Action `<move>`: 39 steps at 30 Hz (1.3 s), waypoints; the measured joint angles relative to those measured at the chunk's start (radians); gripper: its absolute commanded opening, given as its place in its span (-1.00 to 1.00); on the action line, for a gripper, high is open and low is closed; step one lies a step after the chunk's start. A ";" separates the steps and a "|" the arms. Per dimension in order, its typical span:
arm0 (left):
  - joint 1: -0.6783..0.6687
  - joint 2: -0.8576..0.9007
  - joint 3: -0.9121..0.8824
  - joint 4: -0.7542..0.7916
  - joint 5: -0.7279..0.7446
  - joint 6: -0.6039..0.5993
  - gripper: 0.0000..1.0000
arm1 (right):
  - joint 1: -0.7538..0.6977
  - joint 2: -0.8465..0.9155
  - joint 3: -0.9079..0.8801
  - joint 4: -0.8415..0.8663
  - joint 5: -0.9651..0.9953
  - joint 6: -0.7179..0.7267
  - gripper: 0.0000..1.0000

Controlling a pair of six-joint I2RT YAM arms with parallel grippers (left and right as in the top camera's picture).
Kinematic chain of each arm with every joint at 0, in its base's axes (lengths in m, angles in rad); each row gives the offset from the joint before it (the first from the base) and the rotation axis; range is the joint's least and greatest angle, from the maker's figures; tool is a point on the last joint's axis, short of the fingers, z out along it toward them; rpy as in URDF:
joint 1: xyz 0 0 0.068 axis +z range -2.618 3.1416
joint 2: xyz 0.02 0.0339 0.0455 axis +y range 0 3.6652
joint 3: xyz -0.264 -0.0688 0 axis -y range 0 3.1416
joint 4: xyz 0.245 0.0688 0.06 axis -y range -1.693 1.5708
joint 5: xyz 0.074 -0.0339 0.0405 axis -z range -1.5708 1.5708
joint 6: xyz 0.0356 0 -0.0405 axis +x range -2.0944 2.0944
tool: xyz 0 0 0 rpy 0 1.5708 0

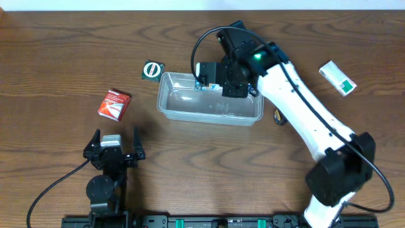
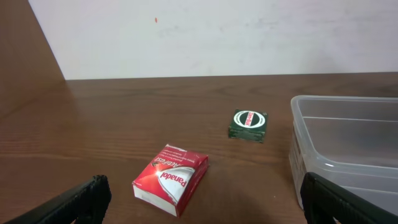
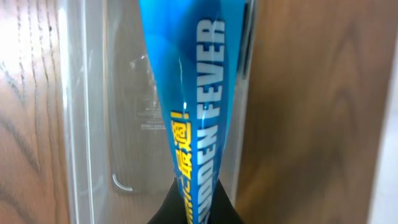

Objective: Pack container
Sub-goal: 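Carry the blue box over the container and lower it inside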

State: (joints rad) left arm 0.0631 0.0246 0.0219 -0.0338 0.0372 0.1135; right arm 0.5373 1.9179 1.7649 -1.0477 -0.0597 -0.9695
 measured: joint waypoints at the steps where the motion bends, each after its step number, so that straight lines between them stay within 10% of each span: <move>1: 0.000 0.000 0.000 0.000 0.000 0.000 0.96 | 0.000 0.011 0.000 0.000 0.002 0.008 -0.98; 39: 0.000 0.000 0.000 0.000 0.000 0.000 0.96 | -0.068 0.137 0.000 0.041 -0.001 -0.008 -0.97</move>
State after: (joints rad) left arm 0.0631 0.0246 0.0219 -0.0338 0.0372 0.1131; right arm 0.4694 2.0552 1.7645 -1.0065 -0.0608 -0.9771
